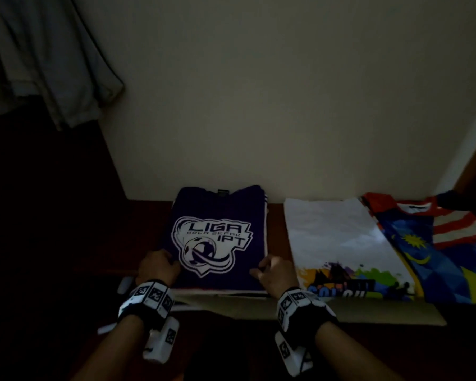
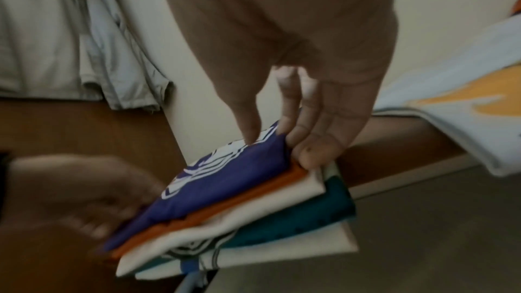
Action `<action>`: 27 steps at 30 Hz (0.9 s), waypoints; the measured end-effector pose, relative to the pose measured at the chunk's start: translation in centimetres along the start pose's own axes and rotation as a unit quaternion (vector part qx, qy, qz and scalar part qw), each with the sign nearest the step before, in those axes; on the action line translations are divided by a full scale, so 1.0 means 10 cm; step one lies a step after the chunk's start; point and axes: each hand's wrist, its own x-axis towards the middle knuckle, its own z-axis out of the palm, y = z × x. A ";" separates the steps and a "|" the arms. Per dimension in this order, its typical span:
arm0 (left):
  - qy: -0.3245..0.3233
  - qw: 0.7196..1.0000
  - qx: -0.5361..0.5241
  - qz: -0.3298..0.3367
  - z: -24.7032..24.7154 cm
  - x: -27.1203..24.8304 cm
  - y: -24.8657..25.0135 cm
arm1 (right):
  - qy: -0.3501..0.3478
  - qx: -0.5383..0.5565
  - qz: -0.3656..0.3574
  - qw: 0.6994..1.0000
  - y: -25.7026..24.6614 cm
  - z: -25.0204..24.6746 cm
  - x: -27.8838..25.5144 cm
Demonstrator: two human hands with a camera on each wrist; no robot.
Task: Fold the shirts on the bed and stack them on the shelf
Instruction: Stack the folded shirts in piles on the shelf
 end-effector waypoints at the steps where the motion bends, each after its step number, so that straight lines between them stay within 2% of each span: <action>1: -0.001 1.000 0.004 -0.008 0.00 0.01 -0.10 | 0.006 -0.019 0.013 1.000 -0.01 0.01 -0.02; 4: 0.011 1.000 -0.005 -0.024 -0.01 0.03 -0.25 | 0.003 -0.076 0.035 0.997 -0.03 -0.01 -0.09; 6: 0.008 0.999 -0.018 -0.029 -0.02 0.06 -0.29 | 0.000 -0.076 0.043 0.996 -0.03 -0.01 -0.14; 11: 0.019 0.996 -0.056 -0.072 -0.17 0.15 -0.33 | 0.021 0.060 0.065 0.996 -0.02 0.01 -0.13; 13: 0.021 0.990 -0.111 -0.086 -0.27 0.19 -0.34 | 0.051 0.103 0.069 0.991 -0.03 -0.05 -0.11; 15: 0.014 0.972 -0.202 -0.116 -0.37 0.24 -0.36 | 0.080 0.138 0.062 0.985 -0.04 -0.10 -0.09; 17: -0.016 0.959 -0.252 -0.126 -0.40 0.27 -0.39 | 0.072 0.247 0.097 0.962 -0.06 -0.12 -0.09; 19: -0.054 0.955 -0.263 -0.127 -0.35 0.27 -0.41 | 0.016 0.393 0.152 0.907 -0.12 -0.09 -0.11; 20: -0.066 0.952 -0.269 -0.134 -0.31 0.25 -0.41 | -0.011 0.431 0.166 0.887 -0.14 -0.08 -0.11; 22: -0.086 0.940 -0.293 -0.150 -0.24 0.22 -0.42 | -0.039 0.436 0.168 0.883 -0.14 -0.05 -0.08; 27: -0.100 0.935 -0.300 -0.163 -0.23 0.31 -0.50 | -0.017 0.405 0.190 0.894 -0.14 -0.04 0.06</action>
